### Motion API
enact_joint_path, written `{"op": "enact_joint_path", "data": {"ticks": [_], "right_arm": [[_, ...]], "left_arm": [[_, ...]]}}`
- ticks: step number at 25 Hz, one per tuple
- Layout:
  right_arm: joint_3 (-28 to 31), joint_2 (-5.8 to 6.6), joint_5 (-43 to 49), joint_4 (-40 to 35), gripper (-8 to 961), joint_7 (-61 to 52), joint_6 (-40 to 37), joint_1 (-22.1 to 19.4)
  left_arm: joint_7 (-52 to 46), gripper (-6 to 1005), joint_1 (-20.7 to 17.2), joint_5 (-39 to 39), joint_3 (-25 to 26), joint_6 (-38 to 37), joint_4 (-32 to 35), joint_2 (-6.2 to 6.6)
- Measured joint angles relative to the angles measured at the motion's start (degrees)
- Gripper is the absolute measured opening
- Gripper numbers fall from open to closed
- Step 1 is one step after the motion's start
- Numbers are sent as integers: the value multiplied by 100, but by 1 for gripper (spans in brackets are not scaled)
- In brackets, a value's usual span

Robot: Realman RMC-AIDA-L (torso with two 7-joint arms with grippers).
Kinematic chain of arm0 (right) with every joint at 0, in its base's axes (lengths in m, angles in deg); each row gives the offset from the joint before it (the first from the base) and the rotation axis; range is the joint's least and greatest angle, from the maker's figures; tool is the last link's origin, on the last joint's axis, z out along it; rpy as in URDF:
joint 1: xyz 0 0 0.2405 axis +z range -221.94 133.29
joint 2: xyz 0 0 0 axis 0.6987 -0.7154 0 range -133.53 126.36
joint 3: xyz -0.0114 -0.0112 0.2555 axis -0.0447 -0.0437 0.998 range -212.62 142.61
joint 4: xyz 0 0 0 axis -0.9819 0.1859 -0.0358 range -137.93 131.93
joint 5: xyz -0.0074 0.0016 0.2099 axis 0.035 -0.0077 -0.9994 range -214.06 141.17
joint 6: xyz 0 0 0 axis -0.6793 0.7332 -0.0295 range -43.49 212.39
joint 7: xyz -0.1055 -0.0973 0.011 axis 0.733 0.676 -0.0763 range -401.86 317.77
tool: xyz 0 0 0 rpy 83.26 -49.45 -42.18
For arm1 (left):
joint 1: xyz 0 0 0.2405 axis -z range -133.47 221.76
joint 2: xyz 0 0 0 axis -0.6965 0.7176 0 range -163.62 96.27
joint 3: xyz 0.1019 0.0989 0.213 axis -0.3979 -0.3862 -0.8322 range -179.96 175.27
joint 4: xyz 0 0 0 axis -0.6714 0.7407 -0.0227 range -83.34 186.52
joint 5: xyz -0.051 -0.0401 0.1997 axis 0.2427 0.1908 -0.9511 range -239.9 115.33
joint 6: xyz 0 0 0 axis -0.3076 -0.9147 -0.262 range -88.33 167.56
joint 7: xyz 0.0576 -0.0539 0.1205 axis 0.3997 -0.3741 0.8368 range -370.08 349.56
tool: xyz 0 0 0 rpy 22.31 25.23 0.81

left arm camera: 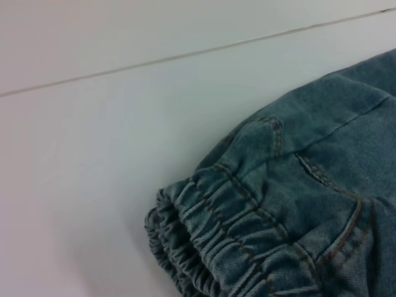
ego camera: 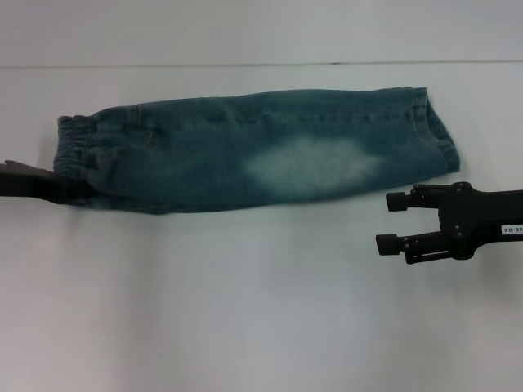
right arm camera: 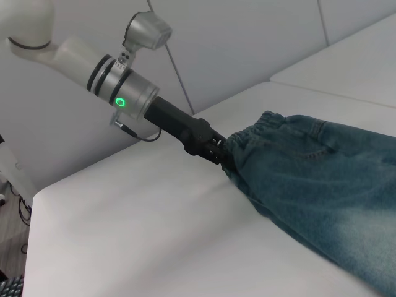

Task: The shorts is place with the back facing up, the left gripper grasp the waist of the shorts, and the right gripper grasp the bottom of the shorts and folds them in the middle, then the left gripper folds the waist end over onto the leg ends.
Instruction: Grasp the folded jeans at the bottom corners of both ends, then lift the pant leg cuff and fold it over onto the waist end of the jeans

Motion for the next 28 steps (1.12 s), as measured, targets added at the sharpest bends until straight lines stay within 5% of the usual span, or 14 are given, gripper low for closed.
{"op": "enact_joint_path", "data": {"ticks": [3, 6, 17, 28], "right_arm": [[0, 0, 2, 0, 945, 6, -3, 0], [0, -2, 5, 0, 810, 13, -4, -3], [10, -99, 9, 0, 560, 234, 23, -24], [18, -599, -605, 302, 102, 708, 1716, 100]], "left_arm": [[1, 355, -3, 1, 0, -20, 6, -5], [3, 333, -4, 1, 0, -28, 7, -7], [56, 233, -54, 1, 0, -216, 249, -53], [-123, 148, 231, 61, 52, -1312, 1401, -172]]}}
